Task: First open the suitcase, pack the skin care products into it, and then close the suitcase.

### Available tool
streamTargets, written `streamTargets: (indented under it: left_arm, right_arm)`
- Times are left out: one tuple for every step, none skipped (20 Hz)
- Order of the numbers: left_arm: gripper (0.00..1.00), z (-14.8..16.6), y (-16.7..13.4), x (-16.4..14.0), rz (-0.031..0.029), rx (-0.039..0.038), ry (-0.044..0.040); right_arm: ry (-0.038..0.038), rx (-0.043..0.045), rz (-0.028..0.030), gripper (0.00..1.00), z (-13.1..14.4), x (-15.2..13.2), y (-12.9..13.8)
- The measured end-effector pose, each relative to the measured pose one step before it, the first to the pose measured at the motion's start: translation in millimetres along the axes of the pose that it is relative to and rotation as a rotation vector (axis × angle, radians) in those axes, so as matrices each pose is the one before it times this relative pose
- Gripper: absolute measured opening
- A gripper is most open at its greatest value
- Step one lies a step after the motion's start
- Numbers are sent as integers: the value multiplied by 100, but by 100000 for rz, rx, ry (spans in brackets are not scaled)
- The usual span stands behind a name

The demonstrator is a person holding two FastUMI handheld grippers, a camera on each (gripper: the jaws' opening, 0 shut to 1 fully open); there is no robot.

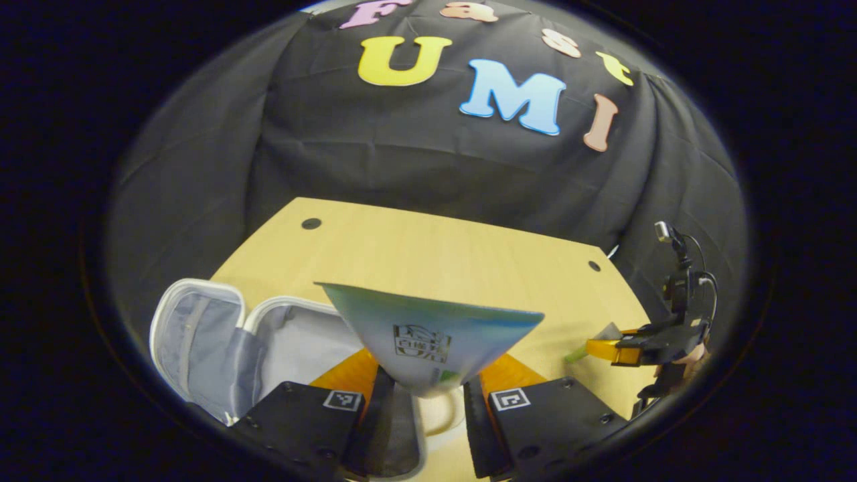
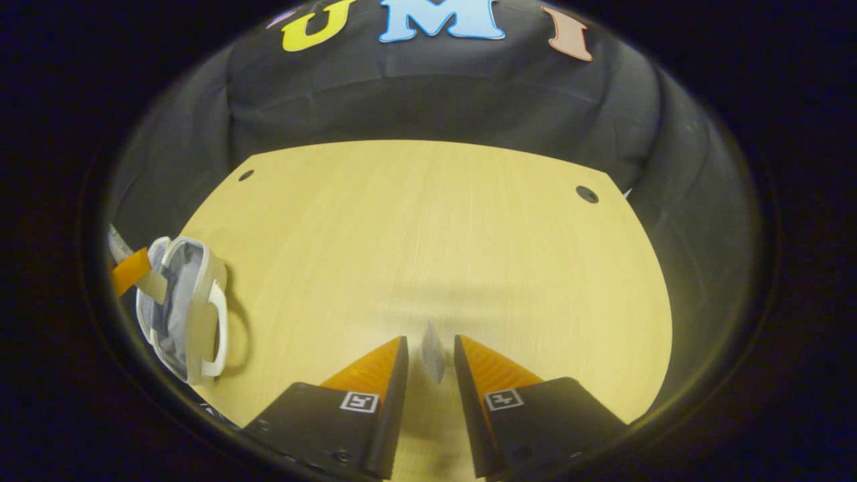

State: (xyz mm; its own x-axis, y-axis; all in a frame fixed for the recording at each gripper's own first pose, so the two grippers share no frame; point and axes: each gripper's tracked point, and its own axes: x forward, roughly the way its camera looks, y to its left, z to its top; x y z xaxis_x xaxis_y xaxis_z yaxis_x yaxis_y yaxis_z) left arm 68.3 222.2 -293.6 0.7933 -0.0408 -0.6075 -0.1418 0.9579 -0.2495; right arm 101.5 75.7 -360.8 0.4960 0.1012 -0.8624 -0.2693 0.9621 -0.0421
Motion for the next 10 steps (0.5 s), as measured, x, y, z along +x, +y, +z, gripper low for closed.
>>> streamTargets:
  left_arm:
    - [55,-449,1354,-391,2933,-1724,928]
    - [55,-462,1220,-396,2732,-1207,919]
    - [55,-267,1543,-418,2528,-1089,1233]
    - [55,-510,1242,-163,2113,-1026,1573]
    - [55,-441,985,-28,1551,-1010,1563]
    - [55,-463,976,11,1387,-980,1598]
    - [55,-582,1123,258,1601,-750,2046]
    - [55,-456,909,81,1495,-624,2216]
    - [55,-553,739,244,1234,-888,2332]
    - [55,-406,741,156,733,-1083,1927]
  right_arm:
    - [110,743,-220,35,-111,126,-31]
    - [-157,1147,259,24,187,-326,313]
    - [289,1292,439,24,-76,51,22]
    - [-334,1472,503,20,154,-146,85]
    - [-684,1051,1012,23,203,-39,211]
    - [-538,1095,1347,22,301,-234,147]
    - [-846,1348,1830,22,274,-343,321]
    - [-800,1414,2235,22,401,-559,490]
    - [-894,1316,2733,22,188,-928,1087]
    - [-707,730,2632,22,163,-790,1195]
